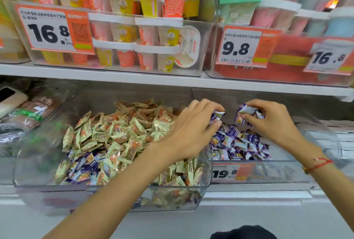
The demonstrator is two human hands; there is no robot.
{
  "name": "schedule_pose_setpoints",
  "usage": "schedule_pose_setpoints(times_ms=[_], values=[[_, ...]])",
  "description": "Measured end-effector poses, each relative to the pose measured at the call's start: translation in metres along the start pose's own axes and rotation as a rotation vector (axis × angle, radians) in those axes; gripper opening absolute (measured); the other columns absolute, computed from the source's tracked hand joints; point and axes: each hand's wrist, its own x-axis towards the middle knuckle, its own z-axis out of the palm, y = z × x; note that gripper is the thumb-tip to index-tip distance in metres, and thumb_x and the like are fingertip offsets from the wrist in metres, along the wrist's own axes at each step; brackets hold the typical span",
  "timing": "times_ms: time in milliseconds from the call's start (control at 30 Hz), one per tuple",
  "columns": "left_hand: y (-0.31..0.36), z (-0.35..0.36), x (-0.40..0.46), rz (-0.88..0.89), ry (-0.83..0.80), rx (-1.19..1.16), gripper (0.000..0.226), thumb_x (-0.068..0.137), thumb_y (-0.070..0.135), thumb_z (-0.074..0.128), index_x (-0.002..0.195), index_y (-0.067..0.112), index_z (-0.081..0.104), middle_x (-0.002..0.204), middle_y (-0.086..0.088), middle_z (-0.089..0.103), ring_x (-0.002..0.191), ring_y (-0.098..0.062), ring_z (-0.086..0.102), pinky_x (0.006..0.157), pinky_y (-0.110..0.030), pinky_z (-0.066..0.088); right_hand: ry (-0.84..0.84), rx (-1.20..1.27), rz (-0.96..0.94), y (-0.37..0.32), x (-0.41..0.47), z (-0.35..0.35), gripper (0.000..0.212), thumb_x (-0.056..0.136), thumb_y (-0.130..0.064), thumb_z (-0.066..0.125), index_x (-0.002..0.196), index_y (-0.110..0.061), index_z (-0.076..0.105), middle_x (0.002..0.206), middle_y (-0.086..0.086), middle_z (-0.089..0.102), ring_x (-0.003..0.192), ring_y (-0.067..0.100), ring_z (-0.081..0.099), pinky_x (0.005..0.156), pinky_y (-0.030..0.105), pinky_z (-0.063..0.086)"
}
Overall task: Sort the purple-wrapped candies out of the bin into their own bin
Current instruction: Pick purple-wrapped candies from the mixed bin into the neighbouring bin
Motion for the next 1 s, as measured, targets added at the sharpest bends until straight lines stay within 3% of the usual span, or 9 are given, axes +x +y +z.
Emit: schedule_pose_setpoints(times_ms=[67, 200, 267, 467, 600, 733, 867, 933, 1000], values=[[0.006, 0.025, 0.026, 0.066, -0.077, 0.138, 0.034, 0.1, 0.031, 0.042, 0.132, 0.021, 0.043, 0.129, 0.005, 0.046, 0.116, -0.015, 0.037, 0.093, -0.031, 0.032, -0.15, -0.056, 0.068, 0.023, 0.004, 0.006, 0.031, 0.083, -0.021, 0.074, 0.112, -0.012, 0.067, 0.111, 0.006, 0.069, 0.096, 0.021, 0.061, 0.08, 0.031, 0.043], [0.002, 0.056, 0.051, 0.01, -0.355, 0.323, 0.058, 0.096, 0.037, 0.049, 0.145, 0.013, 0.029, 0.144, -0.004, 0.035, 0.131, -0.023, 0.03, 0.104, -0.039, 0.029, -0.663, 0.028, 0.145, 0.04, -0.003, 0.013, 0.066, 0.087, -0.026, 0.068, 0.145, -0.017, 0.037, 0.141, 0.002, 0.045, 0.12, 0.01, 0.044, 0.095, 0.018, 0.033], [-0.002, 0.053, 0.053, -0.025, -0.397, 0.344, 0.069, 0.093, 0.04, 0.052, 0.148, 0.012, 0.022, 0.149, -0.004, 0.031, 0.135, -0.024, 0.026, 0.107, -0.041, 0.027, -0.67, 0.008, 0.117, 0.04, -0.008, 0.013, 0.066, 0.088, -0.027, 0.067, 0.146, -0.021, 0.036, 0.142, -0.002, 0.042, 0.127, 0.011, 0.041, 0.101, 0.018, 0.031], [-0.015, -0.011, -0.008, -0.041, -0.053, 0.233, 0.041, 0.096, 0.035, 0.048, 0.136, 0.027, 0.044, 0.138, 0.015, 0.045, 0.13, -0.005, 0.031, 0.105, -0.027, 0.023, -0.258, 0.088, -0.078, -0.002, -0.028, 0.002, 0.031, 0.088, -0.018, 0.066, 0.112, -0.036, 0.061, 0.117, -0.015, 0.059, 0.108, 0.002, 0.054, 0.089, 0.015, 0.036], [-0.049, -0.071, -0.089, -0.194, 0.359, 0.342, 0.022, 0.094, 0.028, 0.052, 0.113, 0.026, 0.064, 0.112, 0.015, 0.062, 0.108, -0.006, 0.051, 0.091, -0.027, 0.041, -0.143, 0.317, -0.268, -0.073, -0.033, 0.011, 0.02, 0.087, -0.013, 0.068, 0.096, -0.031, 0.071, 0.098, -0.019, 0.067, 0.098, 0.005, 0.061, 0.083, 0.018, 0.045], [-0.09, -0.114, -0.161, -0.478, 0.615, 0.445, 0.025, 0.089, 0.022, 0.051, 0.11, 0.018, 0.065, 0.109, 0.003, 0.064, 0.104, -0.02, 0.052, 0.087, -0.034, 0.042, -0.233, 0.424, -0.443, -0.151, -0.021, 0.049, 0.015, 0.088, -0.025, 0.062, 0.094, -0.034, 0.072, 0.094, -0.022, 0.067, 0.097, 0.002, 0.062, 0.085, 0.028, 0.049], [-0.12, -0.127, -0.195, -0.741, 0.507, 0.468, 0.035, 0.094, 0.024, 0.055, 0.128, 0.015, 0.053, 0.125, -0.006, 0.056, 0.115, -0.029, 0.046, 0.094, -0.043, 0.04, -0.494, 0.291, -0.687, -0.22, 0.002, 0.103, 0.018, 0.092, -0.025, 0.061, 0.107, -0.032, 0.069, 0.103, -0.016, 0.067, 0.099, 0.002, 0.057, 0.088, 0.03, 0.046], [-0.124, -0.126, -0.201, -0.803, 0.433, 0.453, 0.039, 0.096, 0.032, 0.048, 0.132, 0.017, 0.049, 0.128, -0.004, 0.055, 0.119, -0.027, 0.046, 0.093, -0.043, 0.041, -0.657, 0.211, -0.795, -0.245, 0.01, 0.133, 0.023, 0.094, -0.022, 0.059, 0.116, -0.026, 0.067, 0.111, -0.009, 0.067, 0.104, 0.007, 0.057, 0.088, 0.025, 0.042], [-0.122, -0.122, -0.203, -0.827, 0.41, 0.406, 0.039, 0.097, 0.037, 0.039, 0.132, 0.022, 0.05, 0.125, 0.002, 0.058, 0.118, -0.022, 0.048, 0.087, -0.04, 0.043, -0.781, 0.139, -0.903, -0.264, 0.012, 0.163, 0.029, 0.094, -0.021, 0.059, 0.123, -0.021, 0.064, 0.116, -0.001, 0.066, 0.107, 0.014, 0.057, 0.087, 0.031, 0.045]])
